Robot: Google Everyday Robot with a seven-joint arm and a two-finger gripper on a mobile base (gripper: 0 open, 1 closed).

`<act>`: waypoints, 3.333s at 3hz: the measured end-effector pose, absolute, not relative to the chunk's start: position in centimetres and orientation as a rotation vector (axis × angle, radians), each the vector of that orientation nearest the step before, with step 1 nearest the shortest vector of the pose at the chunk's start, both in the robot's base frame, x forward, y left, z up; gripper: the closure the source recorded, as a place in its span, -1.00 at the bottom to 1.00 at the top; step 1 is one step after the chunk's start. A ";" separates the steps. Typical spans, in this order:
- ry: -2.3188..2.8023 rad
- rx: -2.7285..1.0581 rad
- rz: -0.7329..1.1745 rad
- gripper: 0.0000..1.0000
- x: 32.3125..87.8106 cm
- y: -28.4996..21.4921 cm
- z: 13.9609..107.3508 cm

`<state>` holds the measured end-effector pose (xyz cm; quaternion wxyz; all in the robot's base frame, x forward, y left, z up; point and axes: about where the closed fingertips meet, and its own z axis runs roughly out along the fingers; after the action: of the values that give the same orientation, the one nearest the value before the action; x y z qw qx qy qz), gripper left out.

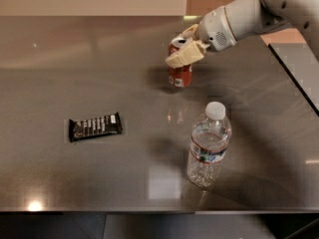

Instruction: Move coke can near water bottle

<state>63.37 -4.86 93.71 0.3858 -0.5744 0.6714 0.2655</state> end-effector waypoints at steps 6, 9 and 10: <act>1.619 -1.554 0.755 1.00 48.0 -15.2 93.4; 1.473 -1.668 0.834 1.00 42.7 -14.4 91.7; 1.417 -1.729 0.854 0.65 42.0 -13.8 90.9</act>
Offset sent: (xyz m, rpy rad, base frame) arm -0.0885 -0.0805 -0.0131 0.0189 0.0047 0.1259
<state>41.99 -13.79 90.88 0.3658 -0.6724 0.5510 0.3323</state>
